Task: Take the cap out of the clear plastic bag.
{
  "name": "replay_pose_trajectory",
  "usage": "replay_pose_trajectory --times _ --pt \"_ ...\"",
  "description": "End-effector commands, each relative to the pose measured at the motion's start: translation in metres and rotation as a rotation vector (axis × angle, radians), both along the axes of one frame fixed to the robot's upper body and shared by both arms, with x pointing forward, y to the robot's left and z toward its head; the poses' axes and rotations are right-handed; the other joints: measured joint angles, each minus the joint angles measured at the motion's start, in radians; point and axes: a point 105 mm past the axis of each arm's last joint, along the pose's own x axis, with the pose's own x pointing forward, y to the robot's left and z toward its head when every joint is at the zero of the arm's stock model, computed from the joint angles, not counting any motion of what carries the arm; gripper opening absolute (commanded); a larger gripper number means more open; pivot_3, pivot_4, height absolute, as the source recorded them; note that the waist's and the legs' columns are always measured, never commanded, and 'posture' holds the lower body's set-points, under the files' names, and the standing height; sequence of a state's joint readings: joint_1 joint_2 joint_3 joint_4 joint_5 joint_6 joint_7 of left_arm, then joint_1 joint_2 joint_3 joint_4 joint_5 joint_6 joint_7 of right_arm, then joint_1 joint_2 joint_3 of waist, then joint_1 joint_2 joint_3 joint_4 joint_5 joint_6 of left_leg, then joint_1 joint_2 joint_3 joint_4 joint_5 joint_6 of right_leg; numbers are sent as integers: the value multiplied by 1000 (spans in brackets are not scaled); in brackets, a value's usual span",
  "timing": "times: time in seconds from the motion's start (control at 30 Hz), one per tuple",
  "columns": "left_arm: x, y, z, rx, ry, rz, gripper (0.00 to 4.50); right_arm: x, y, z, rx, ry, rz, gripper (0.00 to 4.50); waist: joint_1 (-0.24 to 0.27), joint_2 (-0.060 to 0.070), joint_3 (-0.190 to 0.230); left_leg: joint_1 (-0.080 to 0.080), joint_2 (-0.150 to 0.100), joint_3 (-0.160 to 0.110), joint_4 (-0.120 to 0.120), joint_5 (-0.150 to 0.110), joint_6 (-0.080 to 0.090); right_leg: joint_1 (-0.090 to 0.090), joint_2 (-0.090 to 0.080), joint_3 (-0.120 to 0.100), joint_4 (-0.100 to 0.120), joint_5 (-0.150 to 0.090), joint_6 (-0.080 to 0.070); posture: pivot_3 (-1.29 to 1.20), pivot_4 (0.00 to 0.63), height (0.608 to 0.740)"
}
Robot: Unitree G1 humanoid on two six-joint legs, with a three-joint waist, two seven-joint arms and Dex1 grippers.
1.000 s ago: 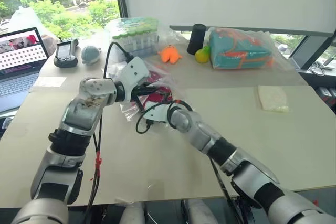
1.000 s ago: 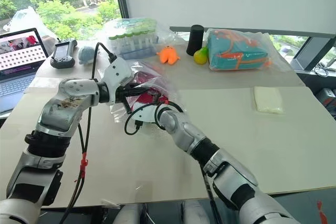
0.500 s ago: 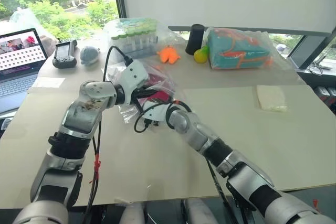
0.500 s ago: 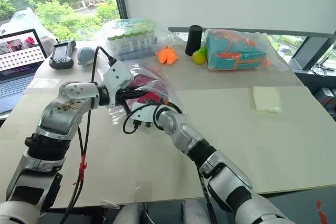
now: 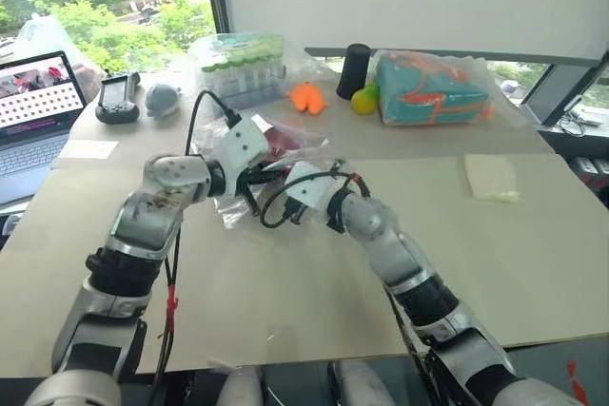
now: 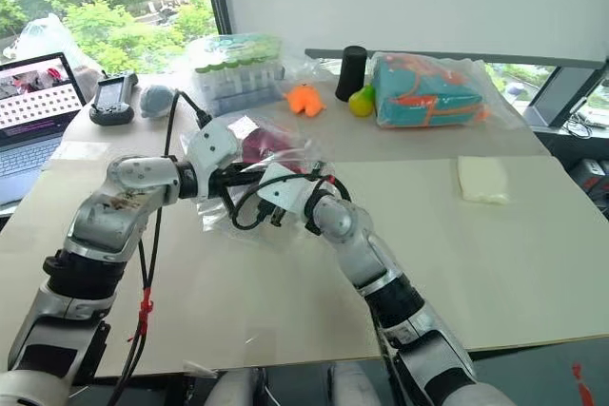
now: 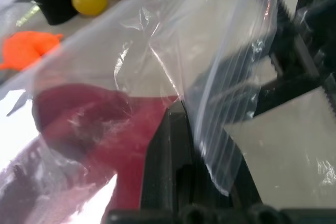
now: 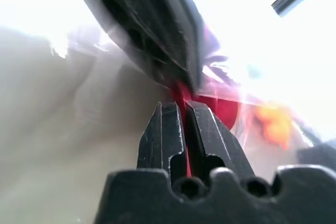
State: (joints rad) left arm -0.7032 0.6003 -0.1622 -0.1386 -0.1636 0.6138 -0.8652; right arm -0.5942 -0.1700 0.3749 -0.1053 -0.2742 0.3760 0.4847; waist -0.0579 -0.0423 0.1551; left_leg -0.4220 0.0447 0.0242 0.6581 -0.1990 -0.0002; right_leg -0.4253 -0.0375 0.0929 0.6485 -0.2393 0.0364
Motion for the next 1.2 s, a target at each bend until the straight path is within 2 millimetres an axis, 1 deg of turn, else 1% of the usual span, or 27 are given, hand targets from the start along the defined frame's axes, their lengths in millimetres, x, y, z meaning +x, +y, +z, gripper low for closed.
replay_pose_trajectory --times 0.03,0.1,0.13,0.37,0.47,0.57,0.7,0.73,0.8,0.97,1.2 --pt "2 5 -1 12 -9 26 0 -34 -8 47 192 1 117 39 3 0 0 0 0 0 0 0 0 0 0 0 0 0 0 0 150 740" --pt "2 5 -2 13 -7 25 0 -46 -17 55 289 88 155 39 13 0 0 0 0 0 0 0 0 0 0 0 0 0 0 0 150 740" --pt "2 5 -2 13 -7 23 0 -49 -19 55 302 120 165 39 14 0 0 0 0 0 0 0 0 0 0 0 0 0 0 0 150 740" --pt "2 4 -2 11 -4 16 0 -58 -39 54 253 178 155 39 19 0 0 1 0 0 0 0 0 1 0 0 -1 0 0 0 150 740" --pt "2 4 -2 13 -2 13 0 -70 -41 53 220 209 208 39 22 0 0 0 0 0 0 0 0 1 0 0 -1 0 0 0 150 740" --pt "2 4 -2 15 1 13 0 -80 -45 59 198 220 258 39 21 0 0 0 -1 0 0 0 0 1 0 0 -1 -1 1 0 150 740" --pt "4 7 -4 20 7 15 0 -86 -69 86 253 199 295 39 16 0 0 0 0 0 0 0 0 1 0 0 -1 -1 1 0 150 740" --pt "4 8 -4 22 7 18 0 -88 -71 91 276 203 310 39 16 0 0 0 0 0 0 0 0 1 0 0 -2 -1 1 0 150 740" --pt "5 11 -4 28 4 24 0 -91 -74 96 315 212 327 39 17 0 0 0 0 0 0 0 0 1 0 0 -2 -1 1 0 150 740" --pt "6 15 -9 53 -2 29 0 -94 -81 99 332 237 331 39 14 0 0 0 0 0 0 0 0 1 0 0 -2 -1 1 0 150 740" --pt "6 14 -9 51 -9 30 0 -101 -90 128 521 224 425 39 14 0 0 0 0 0 0 0 0 1 0 0 -2 -1 1 0 150 740"
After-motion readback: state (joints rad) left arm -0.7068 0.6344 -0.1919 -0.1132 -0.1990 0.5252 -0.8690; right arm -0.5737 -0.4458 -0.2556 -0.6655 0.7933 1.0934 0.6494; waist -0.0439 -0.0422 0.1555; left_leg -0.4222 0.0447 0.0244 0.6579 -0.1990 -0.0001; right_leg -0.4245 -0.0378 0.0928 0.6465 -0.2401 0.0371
